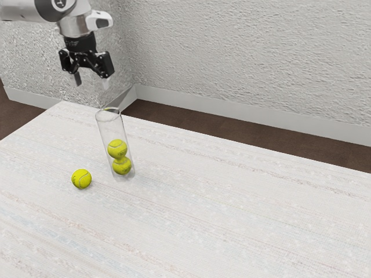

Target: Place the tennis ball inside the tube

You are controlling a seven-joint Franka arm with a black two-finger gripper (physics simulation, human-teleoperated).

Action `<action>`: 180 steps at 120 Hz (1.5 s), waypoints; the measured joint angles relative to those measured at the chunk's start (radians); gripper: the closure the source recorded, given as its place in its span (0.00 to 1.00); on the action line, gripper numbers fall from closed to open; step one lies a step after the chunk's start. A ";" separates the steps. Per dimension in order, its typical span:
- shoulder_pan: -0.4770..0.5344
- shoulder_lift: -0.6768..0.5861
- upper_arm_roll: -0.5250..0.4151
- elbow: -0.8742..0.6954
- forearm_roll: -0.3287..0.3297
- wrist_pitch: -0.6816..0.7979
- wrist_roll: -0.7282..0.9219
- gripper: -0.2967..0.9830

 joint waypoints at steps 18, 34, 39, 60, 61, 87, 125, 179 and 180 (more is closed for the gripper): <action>-0.005 -0.028 0.003 -0.042 0.004 -0.006 0.003 0.23; -0.024 -0.179 0.068 -0.256 0.028 -0.003 0.020 0.23; -0.026 -0.199 0.090 -0.289 0.035 0.001 0.037 0.23; 0.021 -0.230 0.120 -0.359 0.094 0.026 0.149 0.23; 0.019 -0.231 0.121 -0.361 0.096 0.026 0.153 0.23; -0.004 -0.222 0.167 -0.483 0.109 0.130 0.264 0.23; 0.051 -0.077 0.218 -0.552 0.029 0.365 0.412 0.23; 0.017 0.072 0.219 -0.600 -0.006 0.521 0.524 0.23; 0.017 0.074 0.219 -0.599 -0.006 0.523 0.525 0.23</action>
